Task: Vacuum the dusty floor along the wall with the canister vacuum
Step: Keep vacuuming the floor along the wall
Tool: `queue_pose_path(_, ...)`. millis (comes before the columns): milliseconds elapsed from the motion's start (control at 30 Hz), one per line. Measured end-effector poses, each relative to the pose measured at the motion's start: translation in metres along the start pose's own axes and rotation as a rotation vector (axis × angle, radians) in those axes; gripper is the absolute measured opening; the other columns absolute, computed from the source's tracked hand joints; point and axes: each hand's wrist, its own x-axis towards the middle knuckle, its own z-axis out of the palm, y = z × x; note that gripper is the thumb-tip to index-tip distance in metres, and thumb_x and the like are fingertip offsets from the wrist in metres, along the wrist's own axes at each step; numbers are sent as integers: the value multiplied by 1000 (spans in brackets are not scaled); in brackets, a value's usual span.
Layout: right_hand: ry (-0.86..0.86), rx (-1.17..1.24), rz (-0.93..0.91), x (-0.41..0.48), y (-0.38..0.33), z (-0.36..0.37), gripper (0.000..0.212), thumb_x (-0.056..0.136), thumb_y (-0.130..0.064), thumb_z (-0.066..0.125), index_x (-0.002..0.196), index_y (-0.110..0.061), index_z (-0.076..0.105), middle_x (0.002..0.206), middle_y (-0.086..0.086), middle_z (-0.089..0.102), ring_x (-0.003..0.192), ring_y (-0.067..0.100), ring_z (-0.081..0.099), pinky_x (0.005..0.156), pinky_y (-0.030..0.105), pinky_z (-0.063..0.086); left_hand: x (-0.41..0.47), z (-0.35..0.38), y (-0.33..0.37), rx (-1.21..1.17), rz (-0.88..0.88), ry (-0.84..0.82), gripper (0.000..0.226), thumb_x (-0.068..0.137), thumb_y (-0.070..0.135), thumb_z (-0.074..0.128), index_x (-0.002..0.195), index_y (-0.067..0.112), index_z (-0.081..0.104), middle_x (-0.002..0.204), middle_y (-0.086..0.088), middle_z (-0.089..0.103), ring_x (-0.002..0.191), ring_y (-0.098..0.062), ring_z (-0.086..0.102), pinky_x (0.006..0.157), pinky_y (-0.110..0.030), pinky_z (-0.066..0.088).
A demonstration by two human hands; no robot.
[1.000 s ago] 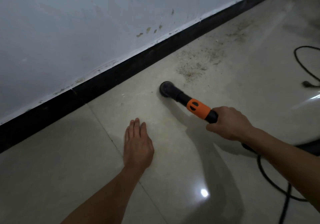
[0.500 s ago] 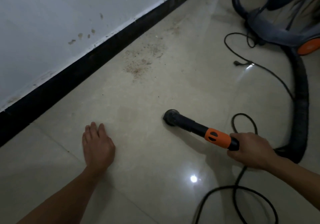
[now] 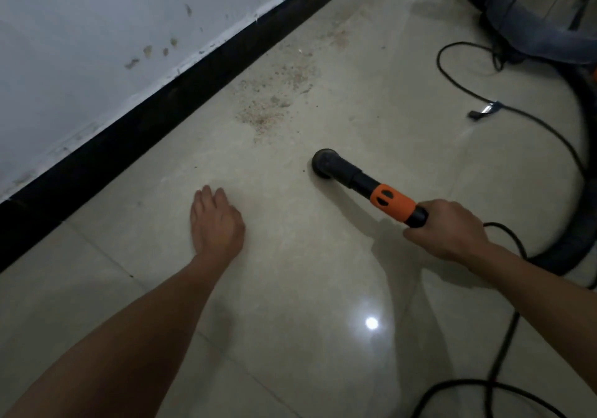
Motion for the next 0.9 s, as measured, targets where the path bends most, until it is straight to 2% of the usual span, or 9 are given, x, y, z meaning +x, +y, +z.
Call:
queue_pose_path(133,-56,-59,-138,3,-17,11,17,65,-39,69,69,-28,57,60,-10,57,57,16,55,48,22,29,6,10,-8,7,-19,49,44,95,12,42,134,-8,41,145,-32,33,136,-45,28,116,-49,19)
queue_pose_path(300,-2,-6,-118,39,-48,6,15,67,-33,69,70,-24,59,60,-6,58,55,17,54,49,24,31,10,18,-8,17,-37,67,47,95,17,39,138,-3,39,148,-29,32,138,-42,25,117,-48,18)
queue_pose_path(433,-37,-8,-188,64,-76,10,15,66,-33,68,70,-23,59,60,-5,59,54,15,55,47,23,30,10,18,-9,16,-50,68,47,96,18,37,139,0,39,149,-26,31,140,-40,24,118,-47,17)
queue_pose_path(600,24,34,-42,104,-81,0,19,67,-33,72,76,-21,63,61,-3,59,54,15,54,50,23,34,9,18,-9,3,-45,94,46,96,17,39,138,-1,42,148,-25,34,139,-39,27,118,-45,18)
queue_pose_path(700,31,87,11,114,-83,-6,18,68,-31,73,74,-20,60,61,2,61,55,20,58,51,24,38,8,18,-10,1,-46,83,47,96,17,39,139,0,41,150,-23,33,141,-36,26,119,-43,17)
queue_pose_path(800,26,48,-48,102,-93,-1,18,67,-31,72,71,-20,59,59,0,60,54,19,57,50,23,36,9,17,-10,10,-43,76,47,96,18,37,140,0,40,150,-23,32,141,-36,25,119,-44,17)
queue_pose_path(900,-1,-35,-211,80,-110,12,19,65,-36,70,66,-25,54,56,-9,54,52,17,52,47,23,30,9,16,-10,17,-49,71,48,97,19,35,141,1,39,151,-23,31,142,-35,23,119,-43,16)
